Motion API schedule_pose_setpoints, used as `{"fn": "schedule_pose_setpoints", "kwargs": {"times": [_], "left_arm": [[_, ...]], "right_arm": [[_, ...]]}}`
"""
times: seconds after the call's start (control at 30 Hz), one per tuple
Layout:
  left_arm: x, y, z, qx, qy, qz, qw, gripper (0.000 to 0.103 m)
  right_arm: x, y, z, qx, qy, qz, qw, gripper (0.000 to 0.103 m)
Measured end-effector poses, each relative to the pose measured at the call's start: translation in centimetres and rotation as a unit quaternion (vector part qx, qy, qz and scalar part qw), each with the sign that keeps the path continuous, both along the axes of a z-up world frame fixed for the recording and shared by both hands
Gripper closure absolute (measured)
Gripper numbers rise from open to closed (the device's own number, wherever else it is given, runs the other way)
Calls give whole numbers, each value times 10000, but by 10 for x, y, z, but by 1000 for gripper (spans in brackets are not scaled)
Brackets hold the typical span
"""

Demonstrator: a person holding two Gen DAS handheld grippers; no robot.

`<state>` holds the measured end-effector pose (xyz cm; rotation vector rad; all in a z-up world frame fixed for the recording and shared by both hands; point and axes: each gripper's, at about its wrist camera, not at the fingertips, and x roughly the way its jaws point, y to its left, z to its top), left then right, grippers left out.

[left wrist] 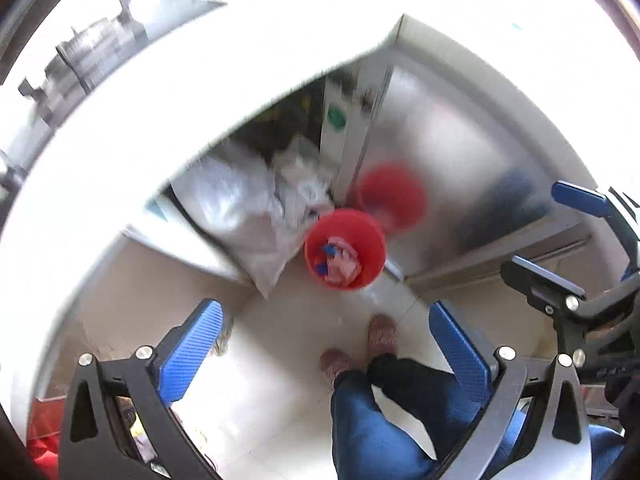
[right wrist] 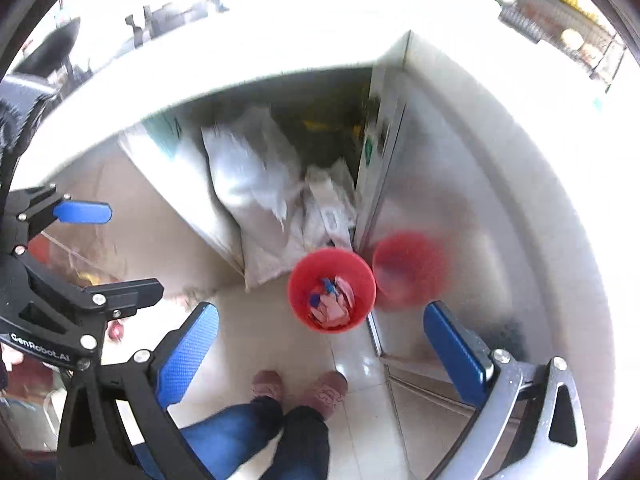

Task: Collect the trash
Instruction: 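Raise both tools back up to the counter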

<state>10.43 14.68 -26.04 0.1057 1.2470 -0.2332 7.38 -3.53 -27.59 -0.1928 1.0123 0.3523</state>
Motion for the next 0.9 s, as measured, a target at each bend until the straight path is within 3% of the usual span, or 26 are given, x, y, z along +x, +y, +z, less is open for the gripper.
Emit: {"fn": "schedule_pose_setpoints", "kwargs": {"times": [0.2, 0.33, 0.63, 0.9], "left_arm": [[-3, 0, 87, 94, -769, -199, 9968, 0], [5, 2, 124, -387, -954, -164, 9945, 0], [39, -30, 172, -346, -1325, -644, 9885, 0], [111, -74, 179, -335, -1374, -937, 9855, 0]], "right_arm": [[-6, 2, 86, 64, -578, -138, 9982, 1], [-11, -1, 126, 6, -909, -221, 9956, 1], [1, -28, 171, 209, -1121, -687, 9911, 1], [45, -54, 192, 414, -1256, -830, 9877, 1]]}}
